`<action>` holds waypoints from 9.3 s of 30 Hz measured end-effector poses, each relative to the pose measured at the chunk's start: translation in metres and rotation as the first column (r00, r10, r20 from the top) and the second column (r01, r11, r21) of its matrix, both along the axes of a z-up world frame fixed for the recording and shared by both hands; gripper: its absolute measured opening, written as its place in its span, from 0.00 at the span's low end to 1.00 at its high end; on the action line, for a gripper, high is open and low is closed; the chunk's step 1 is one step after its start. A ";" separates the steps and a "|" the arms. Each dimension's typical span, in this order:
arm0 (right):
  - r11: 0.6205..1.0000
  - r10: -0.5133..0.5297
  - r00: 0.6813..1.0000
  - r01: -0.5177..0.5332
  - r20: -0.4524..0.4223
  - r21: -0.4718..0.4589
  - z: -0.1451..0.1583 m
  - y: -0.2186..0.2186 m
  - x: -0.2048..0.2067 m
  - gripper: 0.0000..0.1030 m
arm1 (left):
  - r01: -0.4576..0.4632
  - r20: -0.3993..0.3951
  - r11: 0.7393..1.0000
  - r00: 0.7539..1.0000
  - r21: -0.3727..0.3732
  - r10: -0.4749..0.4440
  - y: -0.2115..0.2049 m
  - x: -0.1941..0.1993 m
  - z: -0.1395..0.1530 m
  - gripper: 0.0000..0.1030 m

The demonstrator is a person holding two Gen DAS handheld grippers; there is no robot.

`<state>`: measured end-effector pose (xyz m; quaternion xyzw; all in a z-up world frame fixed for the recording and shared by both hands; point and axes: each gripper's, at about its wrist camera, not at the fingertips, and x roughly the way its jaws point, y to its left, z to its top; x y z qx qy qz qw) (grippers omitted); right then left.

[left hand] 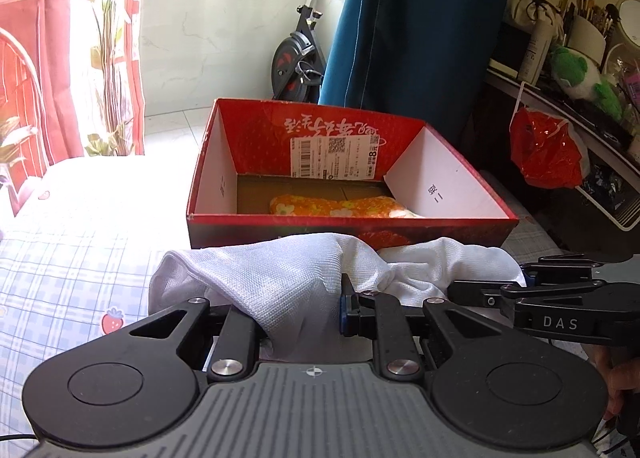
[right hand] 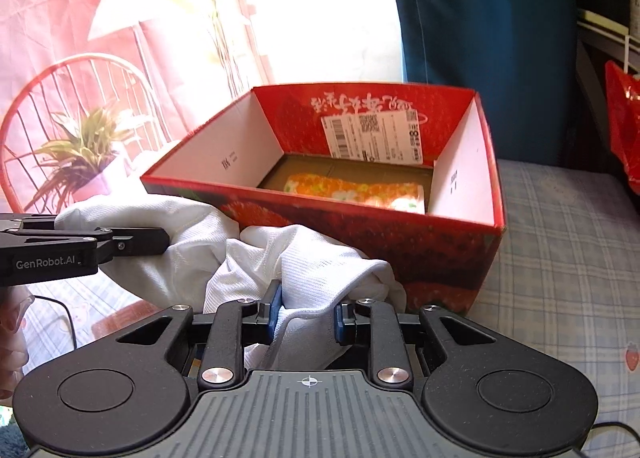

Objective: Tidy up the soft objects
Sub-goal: 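Lift the white cloth with both grippers over the red box, then lower the white cloth into the box and open both grippers, then move both grippers down to the blue-and-white bag on the table, then close the left gripper on the bag edge while the right gripper closes on it, then lift the blue-and-white bag with both grippers over the red box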

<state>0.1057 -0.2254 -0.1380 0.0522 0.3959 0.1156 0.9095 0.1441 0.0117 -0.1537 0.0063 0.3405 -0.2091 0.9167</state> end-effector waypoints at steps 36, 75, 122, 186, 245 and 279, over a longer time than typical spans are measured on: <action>1.000 0.020 0.979 -0.018 0.203 -0.015 0.084 -0.034 0.033 0.21 | 0.043 0.160 0.999 0.986 -0.020 -0.039 -0.031 0.027 0.066 0.20; 0.989 -0.087 0.996 0.083 -0.026 -0.121 -0.014 -0.037 0.219 0.28 | 0.015 -0.023 0.989 1.000 0.146 -0.012 -0.067 0.200 0.008 0.51; 1.000 0.004 1.000 -0.003 0.023 -0.024 -0.014 -0.009 -0.044 0.48 | -0.032 -0.104 0.997 0.994 -0.067 0.025 -0.021 -0.047 -0.024 0.56; 0.996 -0.082 0.991 0.085 0.110 -0.022 -0.061 -0.025 -0.109 0.24 | -0.050 -0.092 0.999 0.995 -0.005 0.049 -0.026 -0.078 -0.079 0.13; 0.996 -0.084 0.985 0.079 0.152 0.044 -0.044 -0.025 -0.116 0.18 | -0.049 -0.051 0.998 0.998 -0.034 0.047 -0.024 -0.087 -0.069 0.05; 0.997 -0.039 0.947 0.015 0.320 0.077 0.039 -0.041 -0.091 0.10 | 0.004 0.147 0.998 0.989 -0.064 0.005 -0.034 -0.073 0.008 0.04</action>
